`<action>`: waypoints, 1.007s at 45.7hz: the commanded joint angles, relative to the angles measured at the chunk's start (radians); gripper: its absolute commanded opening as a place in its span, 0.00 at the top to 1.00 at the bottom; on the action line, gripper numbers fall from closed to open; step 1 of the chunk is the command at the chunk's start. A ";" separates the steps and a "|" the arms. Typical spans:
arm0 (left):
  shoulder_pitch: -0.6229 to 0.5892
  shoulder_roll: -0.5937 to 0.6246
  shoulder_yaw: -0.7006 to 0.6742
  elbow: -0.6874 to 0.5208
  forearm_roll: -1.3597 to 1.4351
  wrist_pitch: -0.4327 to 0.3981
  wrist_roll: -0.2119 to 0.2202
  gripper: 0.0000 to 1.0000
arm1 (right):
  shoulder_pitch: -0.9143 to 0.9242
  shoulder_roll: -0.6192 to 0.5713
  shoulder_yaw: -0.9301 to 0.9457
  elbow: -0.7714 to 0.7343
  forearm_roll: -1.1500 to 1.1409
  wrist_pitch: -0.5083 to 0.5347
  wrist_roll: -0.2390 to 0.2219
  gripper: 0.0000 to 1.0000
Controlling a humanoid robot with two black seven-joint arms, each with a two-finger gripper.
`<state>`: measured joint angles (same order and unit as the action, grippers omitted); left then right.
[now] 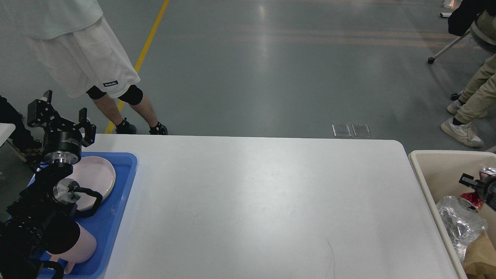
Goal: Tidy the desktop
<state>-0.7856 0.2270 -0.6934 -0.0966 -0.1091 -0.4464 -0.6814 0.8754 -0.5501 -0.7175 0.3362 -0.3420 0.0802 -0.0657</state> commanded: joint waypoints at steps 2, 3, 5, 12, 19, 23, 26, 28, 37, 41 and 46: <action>0.000 0.000 0.000 0.000 0.000 0.000 -0.001 0.03 | -0.027 0.007 0.001 -0.023 0.000 0.001 0.000 0.00; 0.000 0.000 0.000 0.000 0.000 0.000 0.000 0.03 | -0.027 0.007 0.001 -0.023 0.000 0.001 0.000 0.00; 0.000 0.000 0.000 0.000 0.000 0.000 0.000 0.03 | -0.026 0.004 0.001 -0.023 0.000 0.001 0.000 0.00; 0.000 0.000 0.000 0.000 0.000 0.000 0.000 0.03 | -0.009 -0.002 0.050 -0.040 0.000 -0.002 0.000 0.00; 0.000 0.002 0.000 0.000 0.000 0.000 0.000 0.03 | -0.013 -0.002 0.536 -0.086 0.037 -0.002 0.000 0.00; -0.001 0.000 0.000 0.000 0.000 0.000 0.000 0.03 | -0.044 -0.001 0.914 -0.077 0.043 0.007 0.007 0.00; 0.000 0.000 0.000 0.000 0.000 0.000 0.000 0.03 | -0.073 0.004 1.151 -0.062 0.044 0.012 0.013 0.00; 0.000 0.000 0.000 0.000 0.000 0.000 0.000 0.03 | -0.082 0.010 1.284 -0.048 0.044 0.013 0.018 0.00; -0.001 0.000 0.000 0.000 0.000 0.000 0.000 0.03 | -0.147 0.045 1.595 0.072 0.043 0.026 0.231 0.00; 0.000 0.000 0.000 0.000 0.000 0.000 0.000 0.03 | -0.170 0.053 1.593 0.139 0.038 0.036 0.351 0.00; 0.000 0.000 0.000 0.000 0.000 0.000 0.000 0.03 | -0.177 0.075 1.593 0.172 0.035 0.061 0.403 0.00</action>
<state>-0.7856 0.2272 -0.6934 -0.0966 -0.1089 -0.4464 -0.6813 0.7092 -0.4952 0.8716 0.4694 -0.3029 0.1185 0.2715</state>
